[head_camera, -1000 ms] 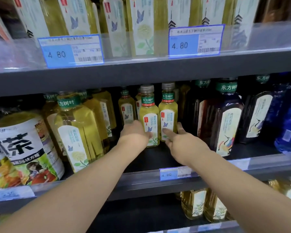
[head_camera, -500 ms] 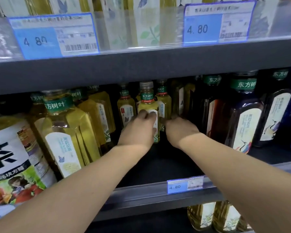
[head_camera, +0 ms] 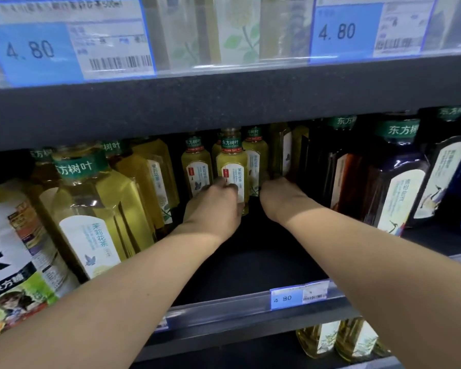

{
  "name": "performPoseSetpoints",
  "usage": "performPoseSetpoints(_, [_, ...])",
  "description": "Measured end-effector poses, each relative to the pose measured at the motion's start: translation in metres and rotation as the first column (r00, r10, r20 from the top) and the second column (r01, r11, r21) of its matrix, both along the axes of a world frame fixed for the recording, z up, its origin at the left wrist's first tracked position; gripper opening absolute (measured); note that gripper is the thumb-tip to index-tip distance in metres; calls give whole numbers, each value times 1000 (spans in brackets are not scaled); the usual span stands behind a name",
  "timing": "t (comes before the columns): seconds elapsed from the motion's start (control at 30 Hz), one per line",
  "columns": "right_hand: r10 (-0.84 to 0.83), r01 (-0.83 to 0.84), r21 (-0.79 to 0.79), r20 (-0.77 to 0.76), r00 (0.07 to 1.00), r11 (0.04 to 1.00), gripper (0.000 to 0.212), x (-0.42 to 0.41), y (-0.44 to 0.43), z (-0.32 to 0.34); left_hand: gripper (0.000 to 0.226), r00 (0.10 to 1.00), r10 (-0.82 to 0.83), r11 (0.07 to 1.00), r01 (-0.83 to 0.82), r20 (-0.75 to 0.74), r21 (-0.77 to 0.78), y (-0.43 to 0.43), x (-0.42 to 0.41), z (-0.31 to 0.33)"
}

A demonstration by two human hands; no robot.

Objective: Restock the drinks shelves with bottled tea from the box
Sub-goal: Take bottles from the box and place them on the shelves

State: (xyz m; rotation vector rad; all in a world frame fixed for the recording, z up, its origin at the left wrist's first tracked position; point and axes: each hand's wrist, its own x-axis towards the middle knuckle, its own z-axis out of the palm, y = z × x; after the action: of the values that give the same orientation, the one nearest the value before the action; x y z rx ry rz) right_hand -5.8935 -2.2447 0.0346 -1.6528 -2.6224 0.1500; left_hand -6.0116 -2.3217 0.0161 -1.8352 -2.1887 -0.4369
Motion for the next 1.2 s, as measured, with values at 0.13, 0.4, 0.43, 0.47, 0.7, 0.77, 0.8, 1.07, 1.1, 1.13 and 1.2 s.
performPoseSetpoints(0.13, [34, -33, 91, -4, 999, 995, 34, -3, -3, -3, 28, 998, -61, 998, 61, 2, 2, -3, 1, 3])
performPoseSetpoints(0.4, [51, -51, -28, -31, 998, 998, 53, -7, 14, -2, 57, 998, 54, 990, -59, -43, -127, 6, 4, -13])
performPoseSetpoints(0.43, [52, -54, -37, -35, 998, 998, 56, -8, 14, -3, 61, 996, 84, 985, -86, -20, -150, 7, 4, -16])
performPoseSetpoints(0.47, [54, -56, -47, -47, 997, 997, 57, -9, 14, -4, 63, 995, 94, 982, -89, 22, -165, 8, 4, -17])
performPoseSetpoints(0.7, [39, -76, -93, -352, 935, 993, 53, -1, 7, -13, 58, 969, 33, 998, -20, 244, -55, 15, 12, -14])
performPoseSetpoints(0.77, [12, -180, -213, -614, 789, 960, 64, 0, 0, -11, 55, 973, 86, 996, -79, 212, -44, 13, 15, -16])
performPoseSetpoints(0.8, [-37, -241, -275, -726, 686, 931, 64, -1, -4, -9, 55, 973, 106, 994, -100, 203, -43, 11, 16, -16])
performPoseSetpoints(1.07, [-122, -107, -238, -773, 623, 965, 36, 10, -20, 4, 55, 955, 10, 997, 14, 295, -77, 16, 27, -11])
performPoseSetpoints(1.1, [-117, -63, -208, -745, 656, 976, 32, 15, -19, 4, 55, 952, -13, 995, 42, 307, -87, 19, 32, -9])
performPoseSetpoints(1.13, [-115, -28, -183, -723, 681, 983, 30, 18, -19, 5, 54, 947, -33, 993, 68, 320, -97, 22, 36, -7])
performPoseSetpoints(1.2, [-142, 33, -166, -703, 697, 986, 30, 23, -20, 4, 53, 940, -59, 987, 105, 336, -121, 27, 42, -4])
